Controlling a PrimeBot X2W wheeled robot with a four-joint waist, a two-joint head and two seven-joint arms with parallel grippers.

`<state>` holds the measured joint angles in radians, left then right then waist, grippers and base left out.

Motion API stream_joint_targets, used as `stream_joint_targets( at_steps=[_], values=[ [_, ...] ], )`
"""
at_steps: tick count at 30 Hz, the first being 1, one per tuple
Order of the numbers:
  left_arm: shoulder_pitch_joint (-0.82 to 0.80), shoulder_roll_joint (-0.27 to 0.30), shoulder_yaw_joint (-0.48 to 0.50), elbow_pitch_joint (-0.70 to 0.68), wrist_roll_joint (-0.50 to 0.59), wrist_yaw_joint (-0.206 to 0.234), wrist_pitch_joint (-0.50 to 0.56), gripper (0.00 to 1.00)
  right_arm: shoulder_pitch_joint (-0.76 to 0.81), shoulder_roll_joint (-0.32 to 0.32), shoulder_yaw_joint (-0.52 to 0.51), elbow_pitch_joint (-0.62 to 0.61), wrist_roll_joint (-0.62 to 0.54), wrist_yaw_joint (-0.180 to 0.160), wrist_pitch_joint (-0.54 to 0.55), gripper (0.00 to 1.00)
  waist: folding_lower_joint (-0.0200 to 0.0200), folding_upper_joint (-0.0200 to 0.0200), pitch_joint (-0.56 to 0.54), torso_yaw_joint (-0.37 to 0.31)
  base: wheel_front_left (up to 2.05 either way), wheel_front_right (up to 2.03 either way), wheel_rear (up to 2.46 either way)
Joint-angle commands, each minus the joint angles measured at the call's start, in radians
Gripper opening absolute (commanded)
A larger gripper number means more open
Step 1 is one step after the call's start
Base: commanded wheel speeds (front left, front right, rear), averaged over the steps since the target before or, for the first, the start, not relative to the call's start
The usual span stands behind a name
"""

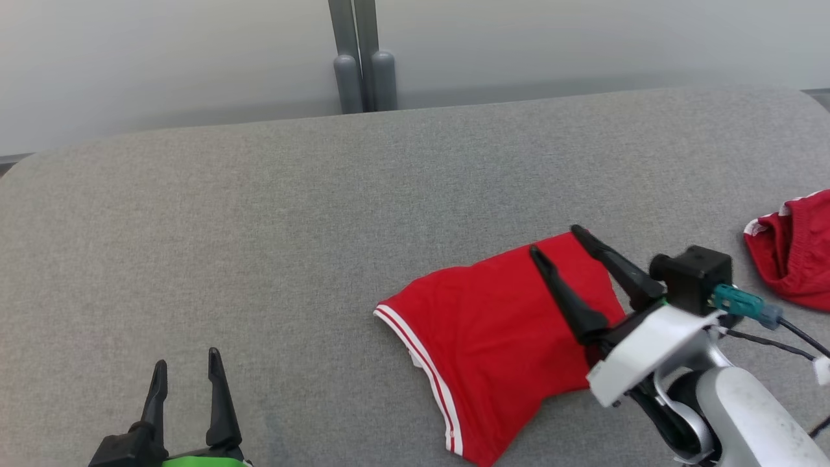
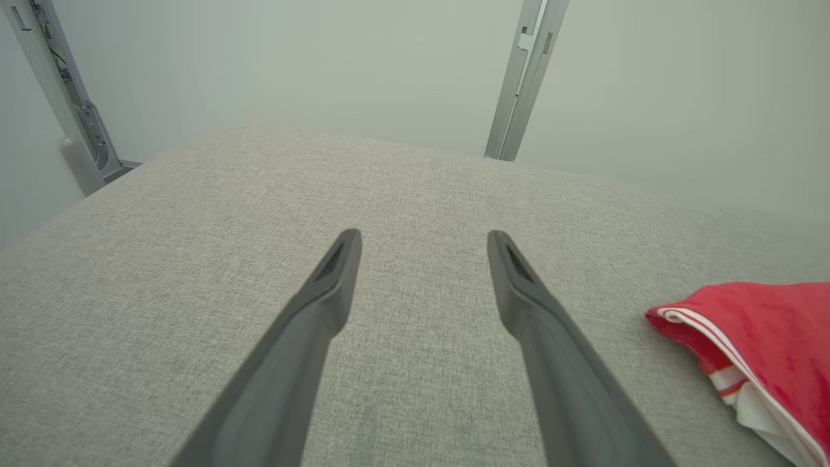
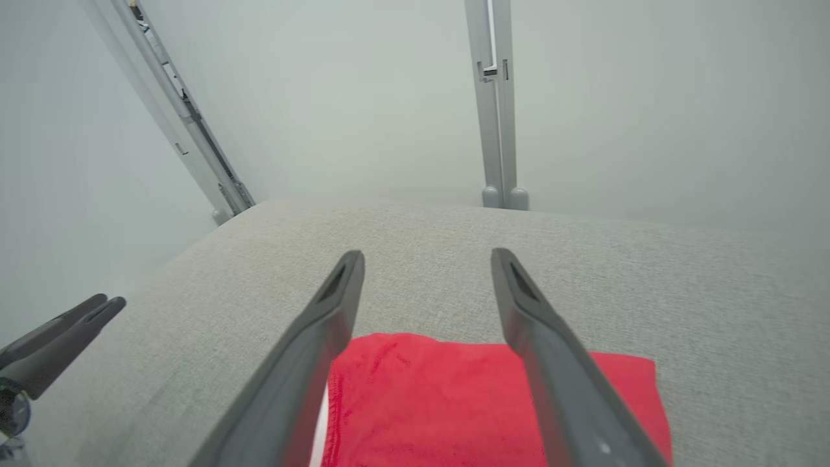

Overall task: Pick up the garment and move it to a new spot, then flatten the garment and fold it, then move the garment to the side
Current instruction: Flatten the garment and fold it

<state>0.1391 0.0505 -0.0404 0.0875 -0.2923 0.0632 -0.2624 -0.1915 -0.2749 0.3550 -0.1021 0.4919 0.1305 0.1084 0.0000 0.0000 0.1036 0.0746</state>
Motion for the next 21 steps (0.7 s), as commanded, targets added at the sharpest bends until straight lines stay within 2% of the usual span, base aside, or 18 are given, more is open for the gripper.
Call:
stream_joint_targets(
  at_steps=[1, 5, 8, 11, 14, 17, 21],
  values=[
    [0.02, 0.001, 0.008, -0.012, 0.014, -0.006, -0.003, 1.0, 0.038, -0.023, -0.033, 0.021, -0.043, 0.0, -0.061, 1.0, 0.0, 0.0, -0.033, -0.025, 0.0, 0.0, 0.0],
    [0.028, 0.001, 0.023, -0.044, 0.029, -0.022, -0.003, 1.0, 0.108, -0.069, -0.145, 0.096, -0.192, 0.0, -0.254, 1.0, 0.0, 0.0, -0.06, -0.038, 0.0, 0.0, 0.0],
    [0.04, 0.001, 0.025, -0.053, 0.044, -0.038, -0.003, 1.0, 0.169, -0.059, -0.25, 0.166, -0.25, 0.0, -0.345, 1.0, 0.0, 0.0, -0.083, -0.041, 0.0, 0.0, 0.0],
    [0.048, 0.001, 0.032, -0.058, 0.06, -0.054, -0.003, 1.0, 0.225, -0.034, -0.359, 0.218, -0.307, 0.0, -0.372, 1.0, 0.0, 0.0, -0.1, -0.043, 0.0, 0.0, 0.0],
    [0.055, 0.001, 0.044, -0.057, 0.071, -0.069, -0.003, 1.0, 0.265, -0.002, -0.454, 0.2, -0.357, 0.0, -0.373, 1.0, 0.0, 0.0, -0.109, -0.047, 0.0, 0.0, 0.0],
    [0.065, 0.001, 0.046, -0.047, 0.089, -0.082, -0.003, 1.0, 0.3, 0.031, -0.499, 0.189, -0.385, 0.0, -0.373, 1.0, 0.0, 0.0, -0.117, -0.047, 0.0, 0.0, 0.0],
    [0.078, 0.001, 0.065, -0.026, 0.098, -0.095, -0.003, 1.0, 0.312, 0.053, -0.491, 0.18, -0.393, 0.0, -0.373, 1.0, 0.0, 0.0, -0.127, -0.049, 0.0, 0.0, 0.0]
  ],
)
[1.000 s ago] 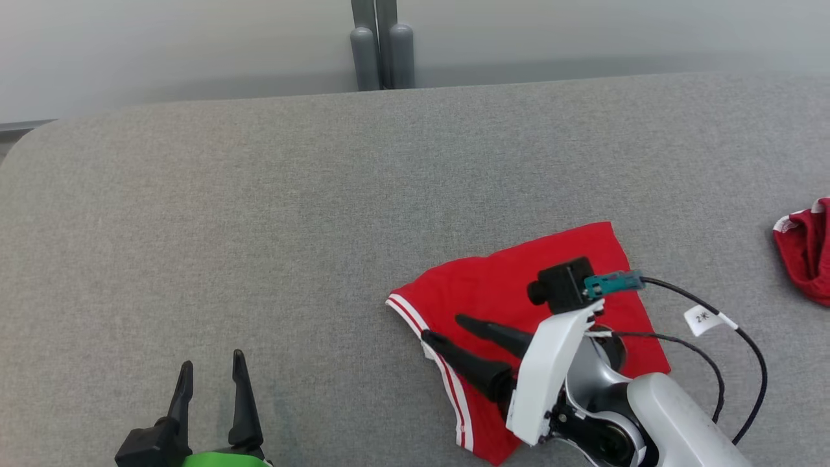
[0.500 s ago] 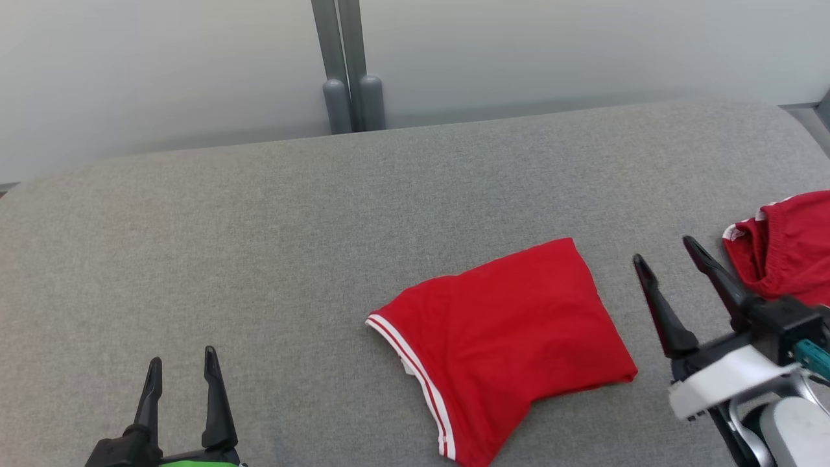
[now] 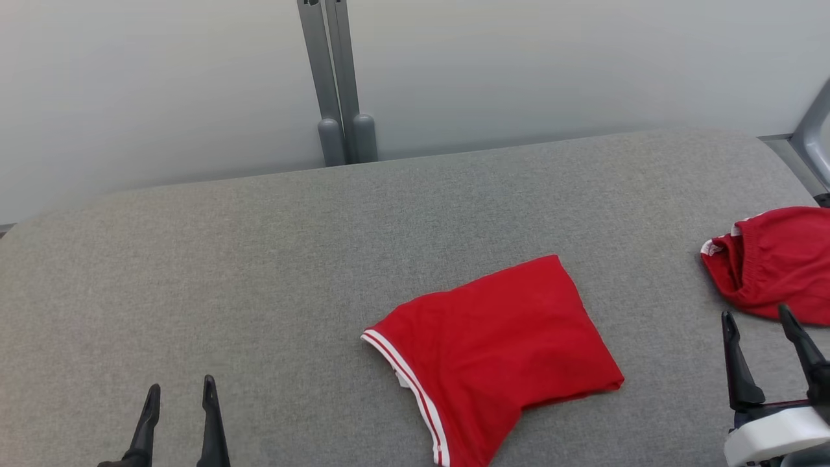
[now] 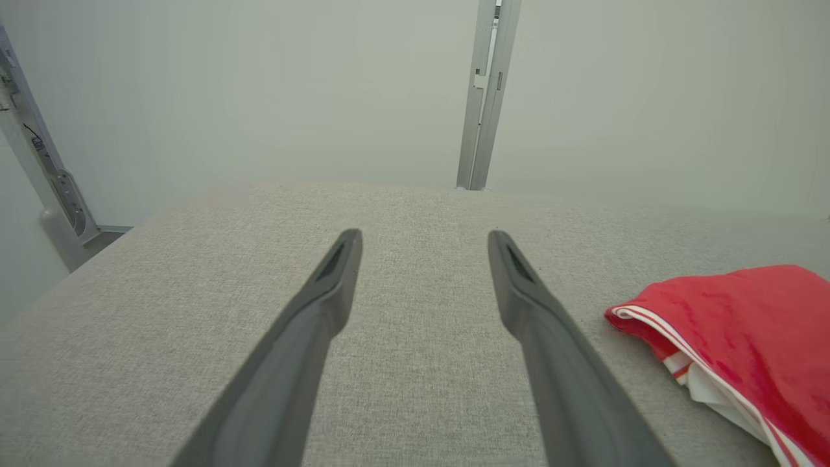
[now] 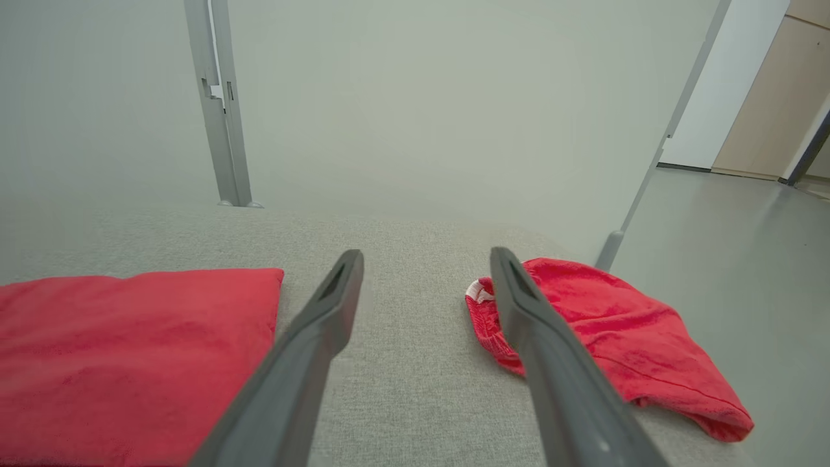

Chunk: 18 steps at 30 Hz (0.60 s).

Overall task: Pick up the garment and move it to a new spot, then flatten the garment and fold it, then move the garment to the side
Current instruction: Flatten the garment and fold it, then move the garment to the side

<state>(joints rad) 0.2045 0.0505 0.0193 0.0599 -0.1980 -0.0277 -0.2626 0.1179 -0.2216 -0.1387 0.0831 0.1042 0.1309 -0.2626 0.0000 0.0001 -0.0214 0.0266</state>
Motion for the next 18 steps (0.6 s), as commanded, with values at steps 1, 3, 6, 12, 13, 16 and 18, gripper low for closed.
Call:
stream_joint_targets(
  at_steps=[1, 3, 6, 12, 13, 16, 18],
  values=[
    [0.016, 0.001, 0.012, 0.006, 0.004, -0.006, -0.003, 1.0, 0.001, 0.0, 0.013, -0.004, -0.003, 0.0, -0.002, 1.0, 0.0, -0.0001, -0.004, 0.0, 0.0, 0.0, 0.0],
    [0.019, 0.001, 0.023, 0.013, 0.007, -0.01, -0.003, 1.0, -0.002, 0.0, 0.028, -0.001, 0.006, 0.0, -0.002, 1.0, 0.0, -0.0001, -0.009, 0.005, 0.0, 0.0, 0.0],
    [0.019, 0.001, 0.037, 0.019, 0.003, -0.012, -0.003, 1.0, -0.003, -0.006, 0.045, -0.001, 0.014, 0.0, -0.002, 1.0, 0.0, -0.0001, -0.014, 0.018, 0.0, 0.0, 0.0],
    [0.024, 0.001, 0.038, 0.02, -0.009, -0.008, -0.003, 1.0, -0.001, -0.01, 0.068, 0.012, 0.02, 0.0, -0.003, 1.0, 0.0, -0.0001, -0.025, 0.04, 0.0, 0.0, 0.0],
    [0.027, 0.001, 0.035, 0.02, -0.011, -0.007, -0.003, 1.0, -0.001, -0.011, 0.073, 0.014, 0.021, 0.0, -0.003, 1.0, 0.0, -0.0001, -0.026, 0.042, 0.0, 0.0, 0.0],
    [0.028, 0.001, 0.031, 0.021, -0.017, -0.002, -0.003, 1.0, -0.009, -0.012, 0.096, 0.025, 0.042, 0.0, -0.003, 1.0, 0.0, -0.0001, -0.024, 0.049, 0.0, 0.0, 0.0],
    [0.025, 0.001, 0.029, 0.017, -0.021, 0.0, -0.003, 1.0, -0.032, 0.0, 0.111, 0.048, 0.095, 0.0, -0.002, 1.0, 0.0, -0.0001, -0.017, 0.051, 0.0, 0.0, 0.0]
  ],
)
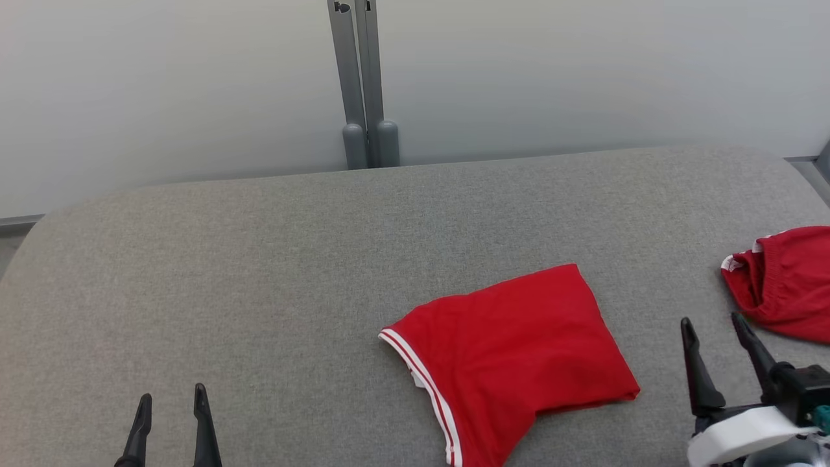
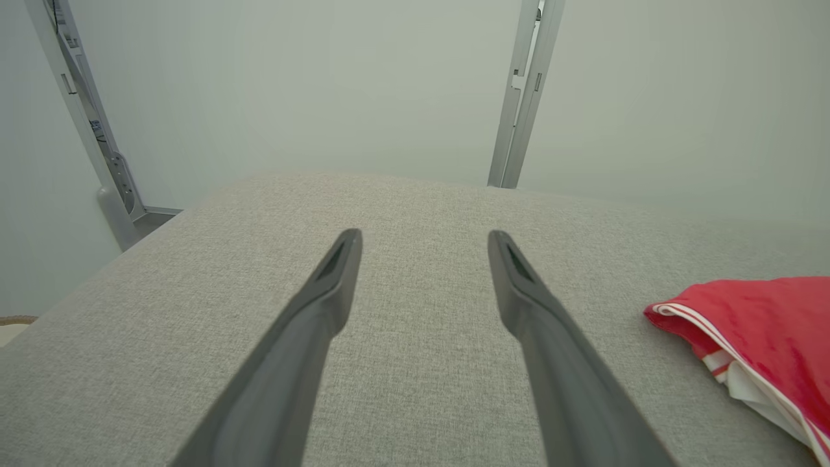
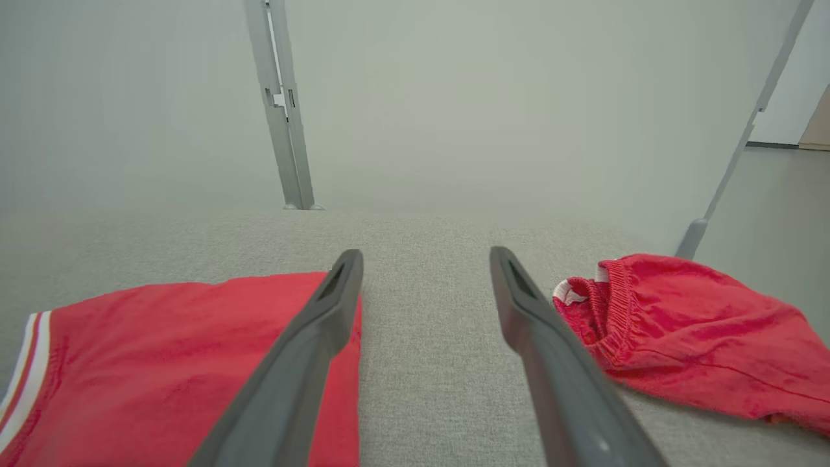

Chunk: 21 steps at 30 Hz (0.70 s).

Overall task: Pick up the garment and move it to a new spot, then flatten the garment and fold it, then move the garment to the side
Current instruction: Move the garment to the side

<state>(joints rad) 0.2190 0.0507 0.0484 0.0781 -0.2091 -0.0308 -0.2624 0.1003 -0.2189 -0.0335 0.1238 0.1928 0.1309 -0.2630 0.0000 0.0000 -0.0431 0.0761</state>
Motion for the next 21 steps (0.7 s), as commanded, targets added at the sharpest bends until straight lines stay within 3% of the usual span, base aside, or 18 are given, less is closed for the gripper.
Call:
stream_joint_targets(
  at_steps=[1, 6, 11, 14, 21],
  values=[
    [0.008, 0.001, -0.005, 0.0, -0.011, 0.003, -0.003, 1.0, -0.028, -0.011, 0.04, 0.033, 0.04, 0.0, 0.006, 1.0, 0.0, 0.0, 0.01, 0.005, 0.0, 0.0, 0.0],
    [-0.017, 0.001, -0.017, 0.0, -0.009, -0.003, -0.003, 1.0, -0.172, -0.072, 0.157, 0.081, 0.219, -0.001, 0.267, 1.0, 0.0, 0.0, 0.047, 0.018, 0.0, 0.0, 0.0],
    [-0.056, 0.001, -0.053, 0.017, -0.018, -0.01, -0.003, 1.0, -0.317, -0.126, 0.245, 0.18, 0.274, 0.0, 0.518, 1.0, 0.0, 0.0, 0.097, 0.052, 0.0, 0.0, 0.0],
    [-0.072, 0.001, -0.07, 0.026, -0.036, 0.001, -0.003, 1.0, -0.372, -0.133, 0.273, 0.275, 0.269, 0.0, 0.586, 1.0, 0.0, 0.0, 0.115, 0.081, 0.0, 0.0, 0.0],
    [-0.084, 0.001, -0.102, 0.033, -0.05, 0.007, -0.003, 1.0, -0.437, -0.096, 0.28, 0.459, 0.271, 0.0, 0.593, 1.0, 0.0, 0.0, 0.133, 0.132, 0.0, 0.0, 0.0]
  ],
)
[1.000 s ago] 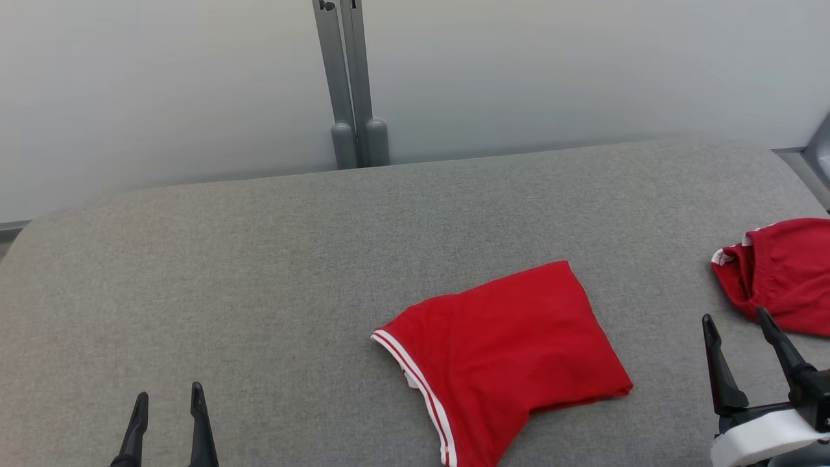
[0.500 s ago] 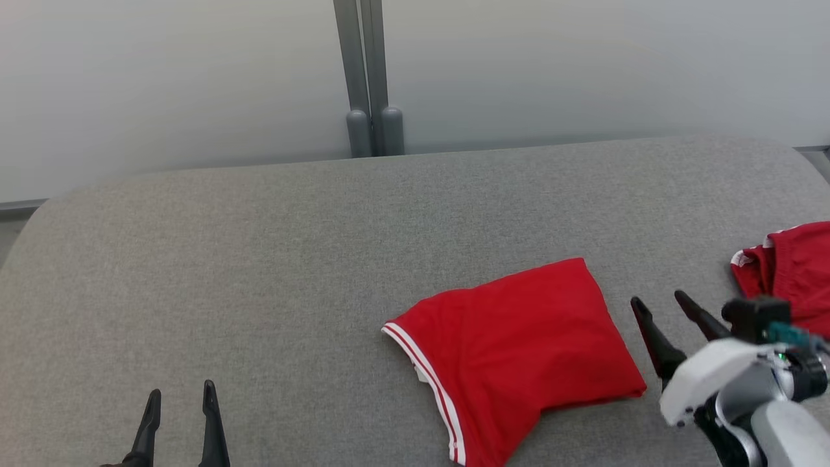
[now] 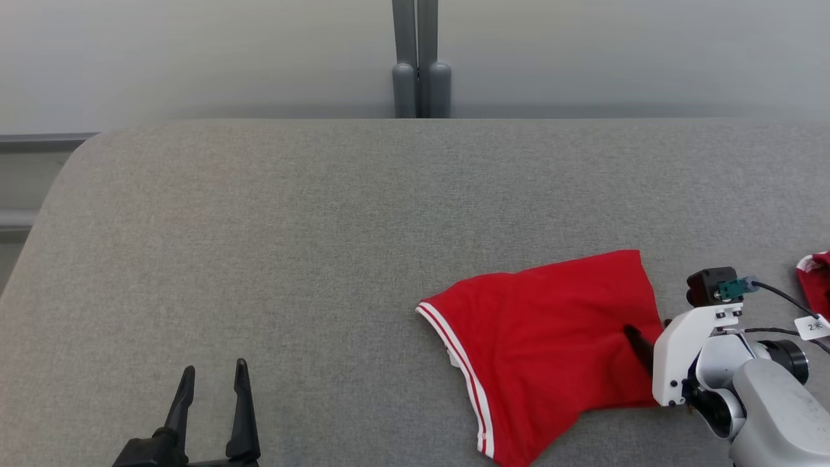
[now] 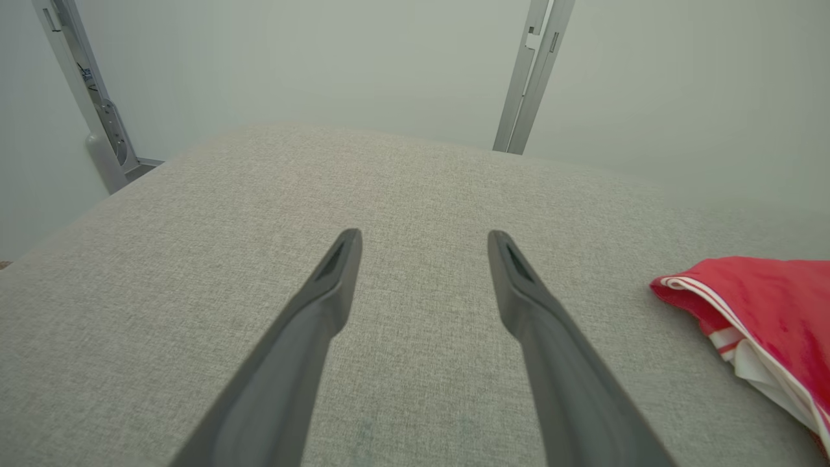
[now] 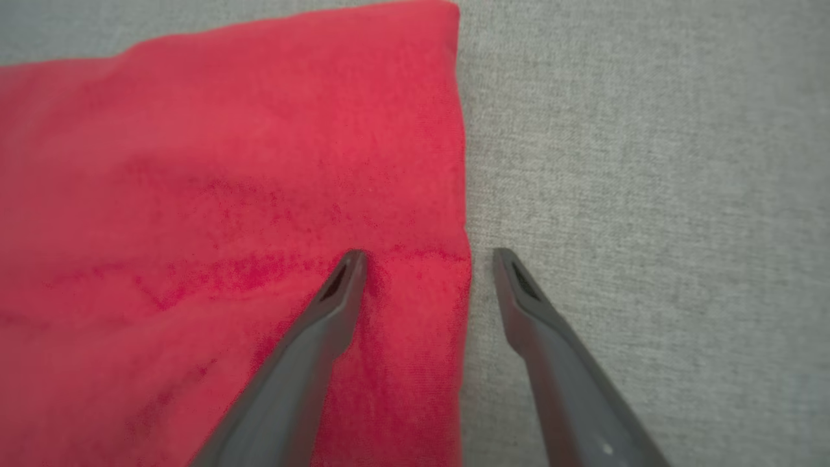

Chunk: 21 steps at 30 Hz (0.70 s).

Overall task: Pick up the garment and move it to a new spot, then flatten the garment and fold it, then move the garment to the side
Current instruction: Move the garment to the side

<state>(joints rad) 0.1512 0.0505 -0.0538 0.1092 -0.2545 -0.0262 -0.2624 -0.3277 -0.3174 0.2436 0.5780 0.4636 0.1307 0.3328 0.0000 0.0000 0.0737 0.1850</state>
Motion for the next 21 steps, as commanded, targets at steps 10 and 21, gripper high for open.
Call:
stream_joint_targets(
  at_steps=[10, 21],
  values=[
    [-0.022, 0.001, 0.007, -0.018, -0.015, 0.016, -0.003, 1.0, -0.083, 0.026, 0.084, 0.058, 0.139, 0.001, 0.013, 0.0, 0.0, 0.0, 0.047, -0.029, 0.0, 0.0, 0.0],
    [-0.081, 0.001, 0.003, -0.029, 0.014, -0.014, -0.003, 1.0, -0.313, -0.214, 0.128, -0.149, 0.233, 0.0, 0.11, 0.0, 0.0, 0.0, 0.131, -0.262, 0.0, 0.0, 0.0]
  ],
)
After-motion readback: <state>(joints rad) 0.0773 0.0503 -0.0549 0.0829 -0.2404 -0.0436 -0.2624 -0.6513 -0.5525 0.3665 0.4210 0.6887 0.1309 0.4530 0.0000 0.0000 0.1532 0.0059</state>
